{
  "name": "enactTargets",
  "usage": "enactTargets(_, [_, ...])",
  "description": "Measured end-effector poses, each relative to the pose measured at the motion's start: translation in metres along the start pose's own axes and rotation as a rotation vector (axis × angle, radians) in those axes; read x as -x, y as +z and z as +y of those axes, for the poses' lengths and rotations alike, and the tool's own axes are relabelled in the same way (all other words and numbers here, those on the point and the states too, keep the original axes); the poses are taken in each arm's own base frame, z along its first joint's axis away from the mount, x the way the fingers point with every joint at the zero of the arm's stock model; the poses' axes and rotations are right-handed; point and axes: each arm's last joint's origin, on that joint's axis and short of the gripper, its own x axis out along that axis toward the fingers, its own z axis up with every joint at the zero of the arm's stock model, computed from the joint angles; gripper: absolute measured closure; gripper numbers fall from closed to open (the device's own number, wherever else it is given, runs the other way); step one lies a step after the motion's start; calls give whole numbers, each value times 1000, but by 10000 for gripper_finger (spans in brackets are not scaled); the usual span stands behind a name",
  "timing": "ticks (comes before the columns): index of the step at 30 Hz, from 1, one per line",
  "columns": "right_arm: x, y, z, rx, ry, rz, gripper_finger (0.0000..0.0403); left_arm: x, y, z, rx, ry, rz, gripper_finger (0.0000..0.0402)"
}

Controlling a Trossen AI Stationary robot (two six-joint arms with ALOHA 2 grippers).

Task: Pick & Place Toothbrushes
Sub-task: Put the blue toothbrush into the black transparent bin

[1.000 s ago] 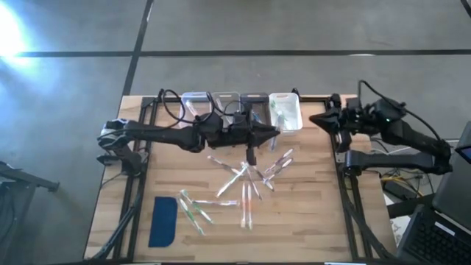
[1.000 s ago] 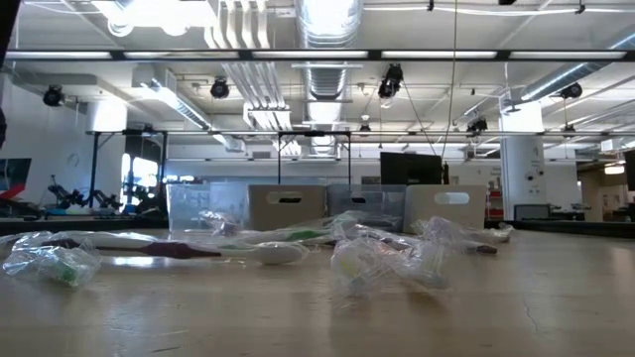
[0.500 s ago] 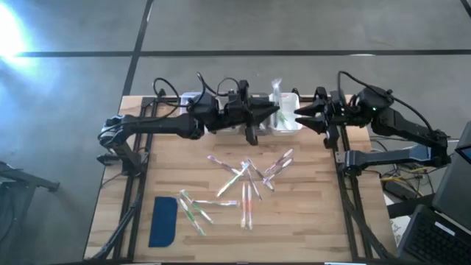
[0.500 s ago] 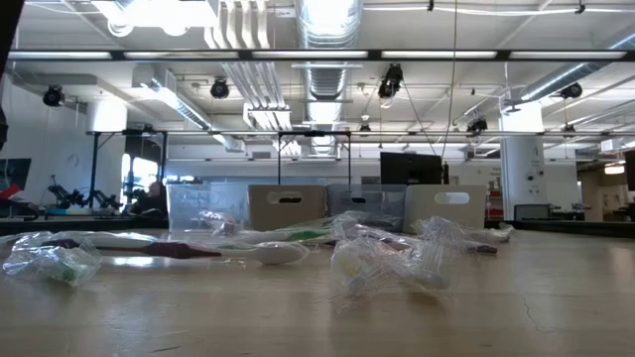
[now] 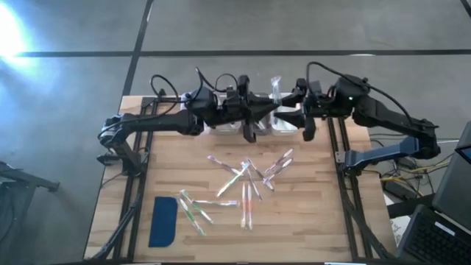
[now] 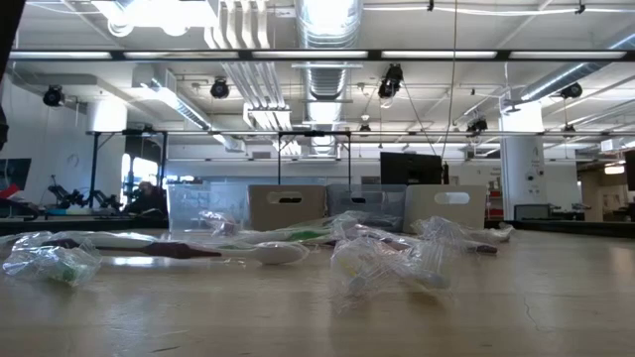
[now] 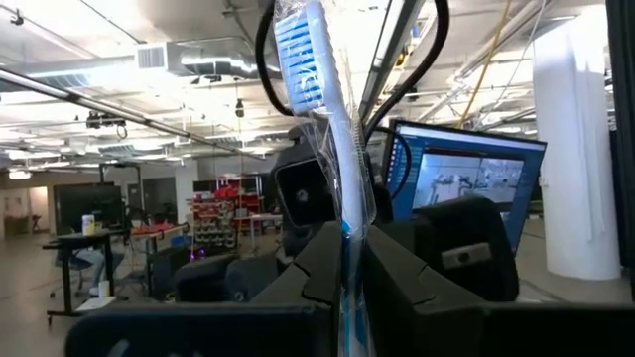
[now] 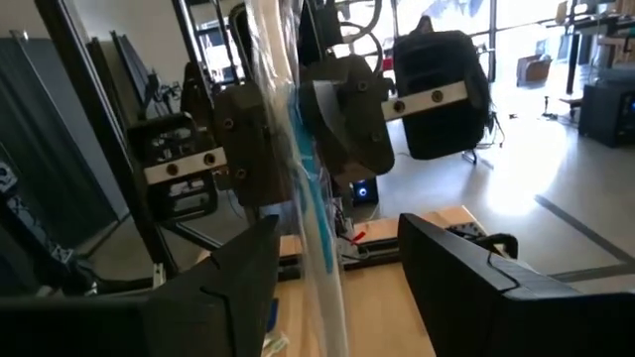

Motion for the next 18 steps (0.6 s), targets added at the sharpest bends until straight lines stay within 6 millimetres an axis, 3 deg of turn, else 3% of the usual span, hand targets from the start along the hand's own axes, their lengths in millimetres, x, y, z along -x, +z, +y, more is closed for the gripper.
enactTargets(9, [-12,1,-3,-27,-23,104,244,-1,10,5,-37,-12,-30,371])
enactTargets(18, [-9,3,-2,-25,-20,96,327,-1,10,8,-41,-22,-28,371])
